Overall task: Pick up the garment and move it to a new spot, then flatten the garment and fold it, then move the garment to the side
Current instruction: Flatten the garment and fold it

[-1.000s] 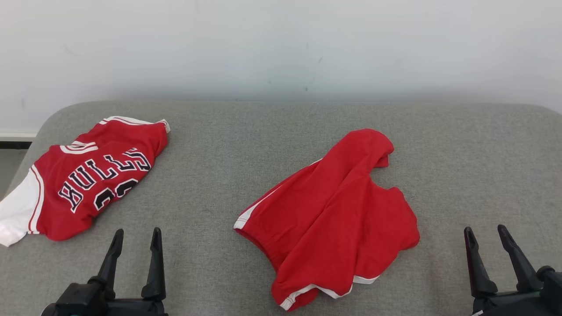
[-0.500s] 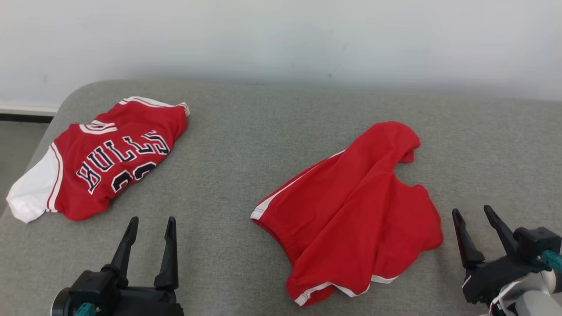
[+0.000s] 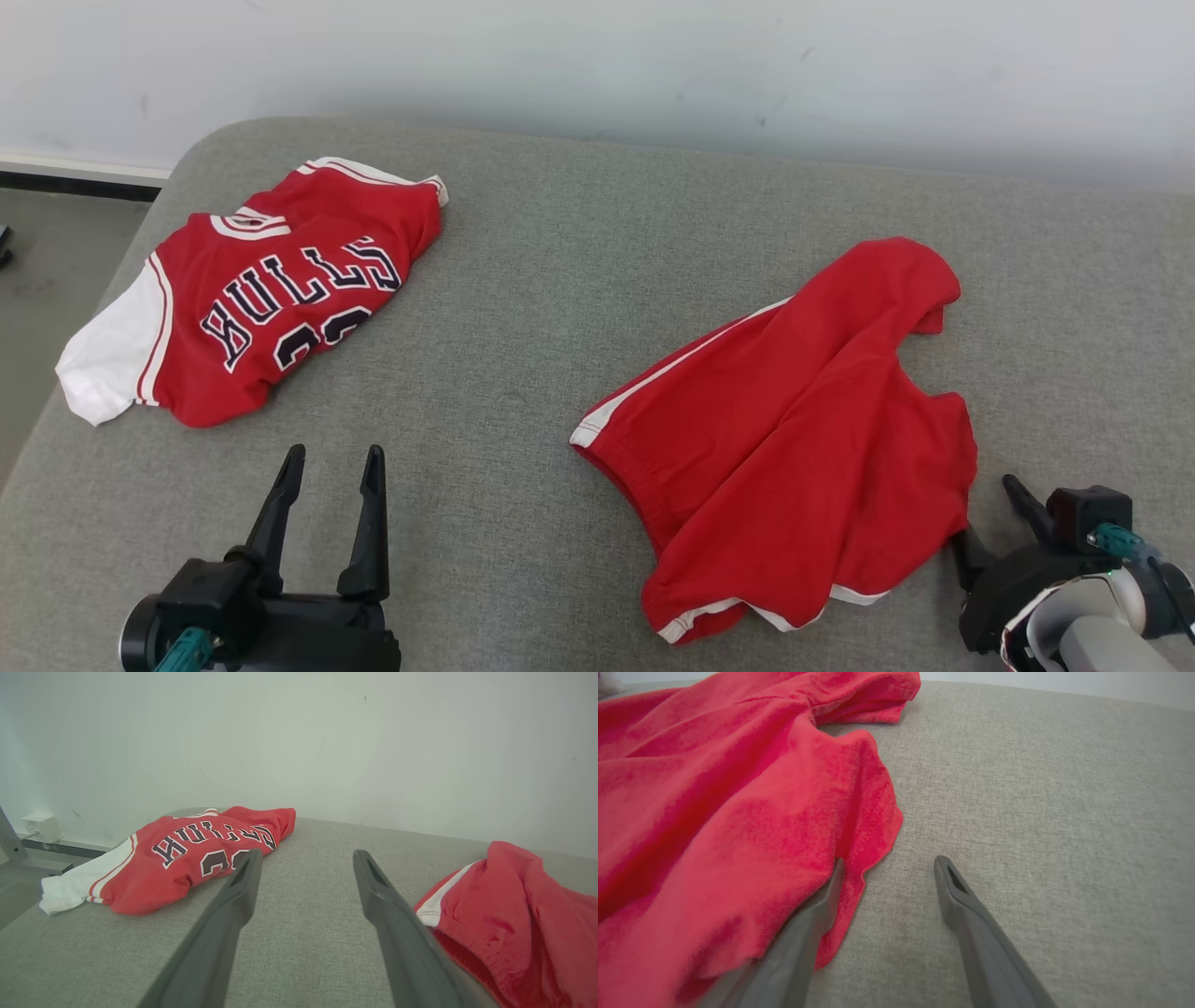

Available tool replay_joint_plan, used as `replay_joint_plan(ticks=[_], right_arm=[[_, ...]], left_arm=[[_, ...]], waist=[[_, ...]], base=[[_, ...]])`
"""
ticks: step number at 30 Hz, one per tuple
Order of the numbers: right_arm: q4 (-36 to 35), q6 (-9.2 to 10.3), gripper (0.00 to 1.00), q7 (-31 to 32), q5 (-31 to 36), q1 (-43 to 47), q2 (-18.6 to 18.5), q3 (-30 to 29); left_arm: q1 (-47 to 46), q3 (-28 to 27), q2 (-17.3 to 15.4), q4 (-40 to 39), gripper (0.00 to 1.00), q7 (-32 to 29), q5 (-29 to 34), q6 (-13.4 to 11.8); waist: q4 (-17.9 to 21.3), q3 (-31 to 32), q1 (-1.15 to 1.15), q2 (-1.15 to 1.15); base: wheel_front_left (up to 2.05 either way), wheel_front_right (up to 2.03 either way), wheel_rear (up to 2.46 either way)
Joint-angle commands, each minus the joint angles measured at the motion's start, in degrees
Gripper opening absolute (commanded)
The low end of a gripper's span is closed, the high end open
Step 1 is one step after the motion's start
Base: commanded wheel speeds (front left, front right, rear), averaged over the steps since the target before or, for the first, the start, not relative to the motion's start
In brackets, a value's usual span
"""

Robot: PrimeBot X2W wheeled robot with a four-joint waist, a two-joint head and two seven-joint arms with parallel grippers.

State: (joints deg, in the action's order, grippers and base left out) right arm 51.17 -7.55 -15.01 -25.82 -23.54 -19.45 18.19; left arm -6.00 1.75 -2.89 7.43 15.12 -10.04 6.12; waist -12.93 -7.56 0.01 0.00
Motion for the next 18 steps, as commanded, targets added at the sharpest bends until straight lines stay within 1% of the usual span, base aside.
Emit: replay_joint_plan(ticks=[1, 2, 3, 4, 5, 7, 11, 12, 18], right_arm=[[1.1, 0.13, 1.0, 0.0, -0.8, -0.8, 0.7, 0.7], [1.9, 0.13, 1.0, 0.0, -1.2, -0.9, 1.2, 1.2], [2.5, 0.13, 0.78, 0.0, -1.6, -1.1, 1.7, 1.7], [3.1, 0.13, 0.32, 0.0, -2.0, -1.2, 1.9, 2.3], [3.5, 0.12, 0.0, 0.0, -2.3, -1.4, 2.1, 2.9], [2.9, 0.13, 0.0, 0.0, -3.5, -2.2, 1.8, 2.9], [-2.4, 0.13, 0.0, -0.1, -3.1, -0.7, 0.3, -0.2], [-2.4, 0.13, 0.0, -0.1, -3.1, -0.7, 0.3, -0.2], [-14.9, 0.13, 0.0, -0.1, 0.1, 6.5, -1.0, -6.7]], left_arm=[[-0.9, -0.1, 0.0, 0.1, 1.0, 0.0, -0.2, 0.0], [-0.9, -0.2, 0.0, 0.1, 1.0, 0.0, -0.2, 0.0], [-0.8, -0.2, 0.0, 0.2, 1.0, 0.0, -0.1, 0.0], [-0.8, -0.2, 0.0, 0.2, 1.0, 0.0, -0.1, 0.0], [-0.8, -0.2, 0.0, 0.2, 1.0, 0.0, -0.1, 0.0], [-0.6, -0.4, 0.0, 0.2, 1.0, 0.0, 0.0, -0.1], [0.5, -0.8, 0.0, 0.1, 1.0, 0.0, 0.1, -0.4], [0.5, -0.8, 0.0, 0.1, 1.0, 0.0, 0.1, -0.4], [1.9, -1.5, 0.0, -0.2, 1.0, 0.0, -0.1, -0.5]], waist=[[-0.2, -0.2, -0.01, 0.0], [-0.2, -0.2, -0.01, 0.0], [-0.2, -0.2, -0.01, 0.0], [-0.3, -0.1, -0.01, 0.0], [-0.3, -0.1, -0.01, 0.0], [-0.1, 0.2, -0.01, 0.0], [0.6, 1.0, -0.01, 0.0], [0.6, 1.0, -0.01, 0.0], [2.3, 2.5, -0.01, 0.0]], base=[[0.0, 0.0, 0.0], [0.0, 0.0, 0.0], [0.0, 0.0, 0.0], [0.0, 0.0, 0.0], [0.0, 0.0, 0.0], [0.0, 0.0, 0.0], [0.0, 0.0, 0.0], [0.0, 0.0, 0.0], [0.0, 0.0, 0.0]])
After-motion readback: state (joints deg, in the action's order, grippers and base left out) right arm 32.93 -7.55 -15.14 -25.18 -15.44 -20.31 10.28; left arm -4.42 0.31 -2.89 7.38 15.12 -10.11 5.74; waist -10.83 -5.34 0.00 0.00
